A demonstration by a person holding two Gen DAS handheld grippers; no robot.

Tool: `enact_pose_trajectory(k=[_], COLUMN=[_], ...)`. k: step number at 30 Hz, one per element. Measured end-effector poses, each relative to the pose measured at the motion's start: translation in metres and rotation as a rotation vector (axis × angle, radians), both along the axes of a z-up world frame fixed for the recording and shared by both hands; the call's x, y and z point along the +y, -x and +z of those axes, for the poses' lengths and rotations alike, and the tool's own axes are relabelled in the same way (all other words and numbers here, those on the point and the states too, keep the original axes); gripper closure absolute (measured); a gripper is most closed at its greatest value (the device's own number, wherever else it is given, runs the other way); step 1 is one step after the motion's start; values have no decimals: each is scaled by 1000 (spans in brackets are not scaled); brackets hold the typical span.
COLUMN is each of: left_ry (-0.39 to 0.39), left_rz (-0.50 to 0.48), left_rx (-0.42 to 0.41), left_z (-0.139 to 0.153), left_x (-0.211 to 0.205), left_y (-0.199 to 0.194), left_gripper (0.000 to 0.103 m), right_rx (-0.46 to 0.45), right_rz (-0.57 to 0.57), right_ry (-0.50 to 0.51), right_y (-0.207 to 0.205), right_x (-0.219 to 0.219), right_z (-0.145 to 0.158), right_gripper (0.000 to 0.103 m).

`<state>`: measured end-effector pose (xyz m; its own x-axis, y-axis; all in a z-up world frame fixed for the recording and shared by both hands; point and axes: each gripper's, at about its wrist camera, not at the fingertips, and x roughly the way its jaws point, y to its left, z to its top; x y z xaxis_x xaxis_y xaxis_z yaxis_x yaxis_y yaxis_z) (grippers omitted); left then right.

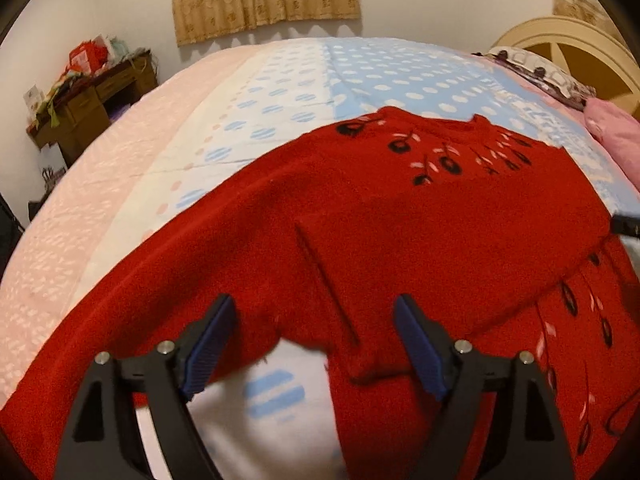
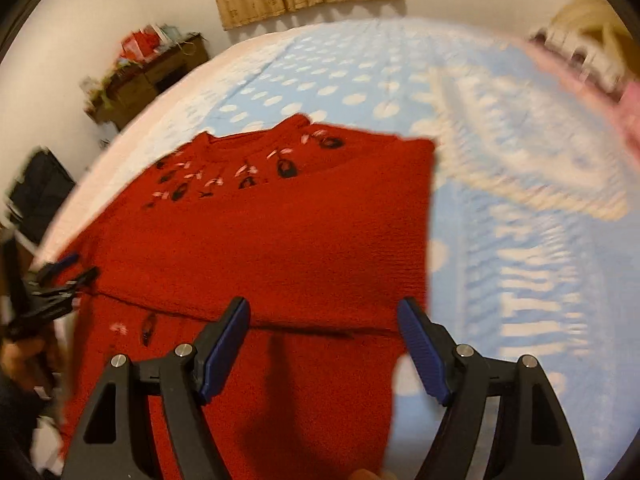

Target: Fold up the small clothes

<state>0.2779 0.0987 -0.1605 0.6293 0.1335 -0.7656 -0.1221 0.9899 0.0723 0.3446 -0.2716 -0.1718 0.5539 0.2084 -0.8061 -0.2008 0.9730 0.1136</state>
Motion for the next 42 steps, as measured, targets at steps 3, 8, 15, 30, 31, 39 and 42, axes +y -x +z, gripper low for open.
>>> enact_pose_trajectory(k=[3, 8, 15, 30, 31, 39, 42], left_ry=[-27, -67, -86, -133, -133, -88, -42], left_rz=[-32, -53, -3, 432, 472, 671, 680], left_rx=[-18, -10, -42, -50, -48, -73, -49], left_z=[1, -8, 14, 32, 31, 18, 6], left_x=[-8, -16, 12, 156, 167, 221, 233], left_y=[13, 20, 52, 162, 169, 189, 184], left_gripper=[10, 4, 4, 4, 4, 6, 20], right_rx=[-43, 51, -2, -167, -163, -106, -91], right_rz=[55, 44, 20, 103, 104, 93, 81], right_ry=[-33, 81, 16, 76, 73, 56, 41], right_y=[20, 19, 43, 113, 114, 111, 109], right_x=[15, 34, 21, 38, 37, 33, 30], right_z=[12, -25, -13, -4, -6, -23, -25], right_gripper=[26, 26, 26, 26, 26, 26, 26])
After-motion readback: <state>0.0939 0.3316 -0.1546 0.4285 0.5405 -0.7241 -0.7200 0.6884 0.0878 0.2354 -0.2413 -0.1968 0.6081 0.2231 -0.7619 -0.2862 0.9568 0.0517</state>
